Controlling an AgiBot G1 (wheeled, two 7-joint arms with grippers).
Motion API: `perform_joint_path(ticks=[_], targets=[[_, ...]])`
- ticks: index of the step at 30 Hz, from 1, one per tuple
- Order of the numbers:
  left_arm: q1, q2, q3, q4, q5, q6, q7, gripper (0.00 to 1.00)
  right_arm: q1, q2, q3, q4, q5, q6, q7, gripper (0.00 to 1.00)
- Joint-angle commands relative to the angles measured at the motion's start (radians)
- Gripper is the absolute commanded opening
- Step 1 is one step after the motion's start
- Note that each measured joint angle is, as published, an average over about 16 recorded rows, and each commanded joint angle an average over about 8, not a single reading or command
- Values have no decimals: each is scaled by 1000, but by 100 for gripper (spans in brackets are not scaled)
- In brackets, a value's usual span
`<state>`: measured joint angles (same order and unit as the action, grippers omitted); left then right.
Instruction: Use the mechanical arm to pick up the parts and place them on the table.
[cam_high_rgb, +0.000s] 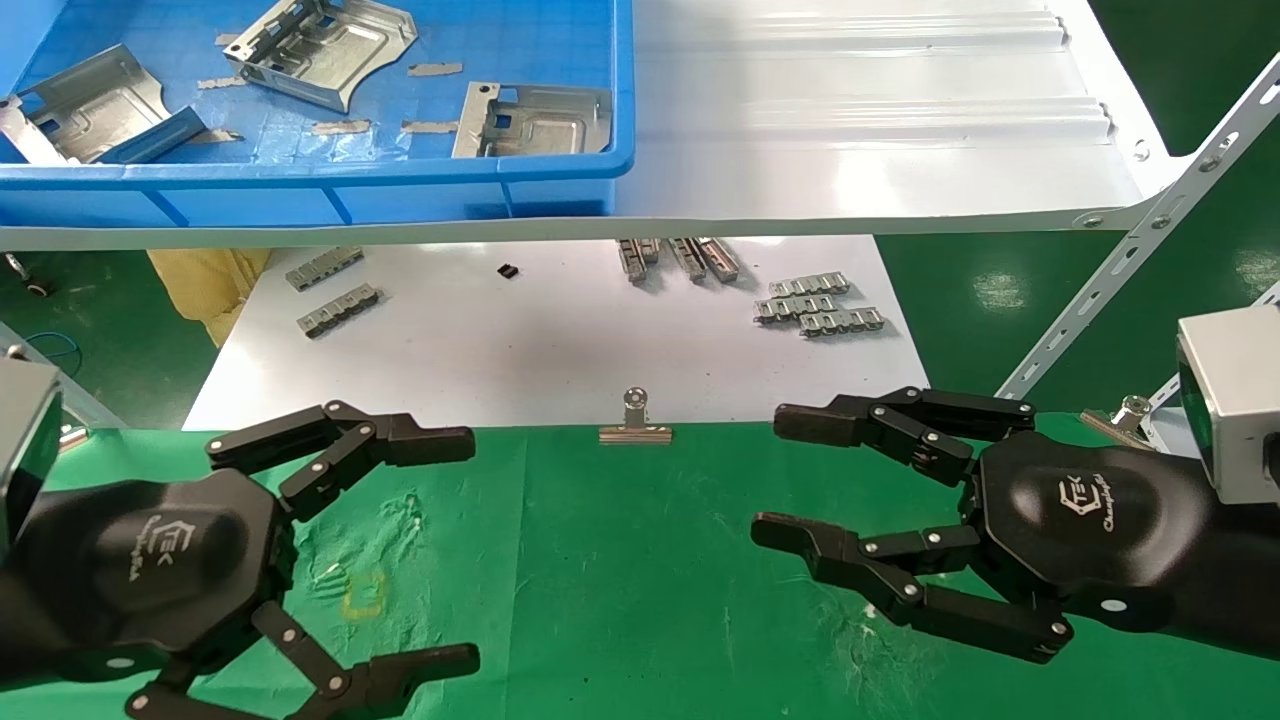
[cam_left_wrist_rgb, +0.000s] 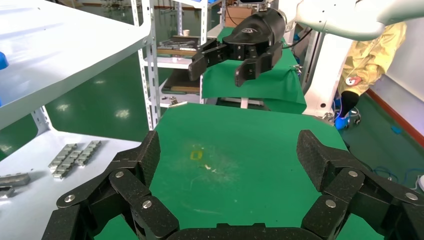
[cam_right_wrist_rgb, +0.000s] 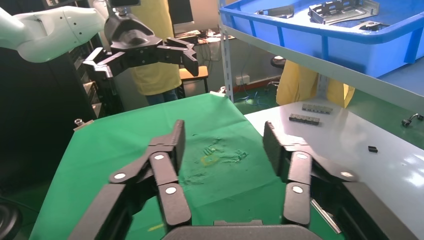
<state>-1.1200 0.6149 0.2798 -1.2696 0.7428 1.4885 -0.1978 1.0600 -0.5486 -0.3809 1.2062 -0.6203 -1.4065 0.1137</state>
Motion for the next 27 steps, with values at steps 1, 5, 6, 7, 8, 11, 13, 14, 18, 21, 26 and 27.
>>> perform_joint_path(ticks=[1, 5, 6, 7, 8, 11, 13, 14, 18, 21, 26, 27], targets=[[1, -2, -1, -2, -2, 0, -2, 100, 0, 0, 0, 0, 0, 0, 0, 0], [-99, 12, 4, 31, 32, -14, -21, 100, 0, 0, 0, 0, 0, 0, 0, 0], [-135, 21, 8, 49, 47, -19, -26, 100, 0, 0, 0, 0, 0, 0, 0, 0], [-174, 31, 13, 71, 64, -23, -32, 100, 0, 0, 0, 0, 0, 0, 0, 0], [-214, 43, 20, 97, 84, -28, -36, 100, 0, 0, 0, 0, 0, 0, 0, 0], [-347, 94, 49, 209, 160, -51, -42, 100, 0, 0, 0, 0, 0, 0, 0, 0], [-437, 135, 73, 305, 220, -73, -39, 100, 0, 0, 0, 0, 0, 0, 0, 0], [-480, 156, 85, 357, 250, -87, -35, 100, 0, 0, 0, 0, 0, 0, 0, 0], [-638, 243, 135, 583, 373, -162, -1, 100, 0, 0, 0, 0, 0, 0, 0, 0], [-734, 301, 170, 741, 455, -227, 29, 100, 0, 0, 0, 0, 0, 0, 0, 0], [-838, 366, 217, 933, 555, -324, 84, 66, 0, 0, 0, 0, 0, 0, 0, 27], [-852, 375, 222, 963, 568, -344, 96, 54, 0, 0, 0, 0, 0, 0, 0, 39]])
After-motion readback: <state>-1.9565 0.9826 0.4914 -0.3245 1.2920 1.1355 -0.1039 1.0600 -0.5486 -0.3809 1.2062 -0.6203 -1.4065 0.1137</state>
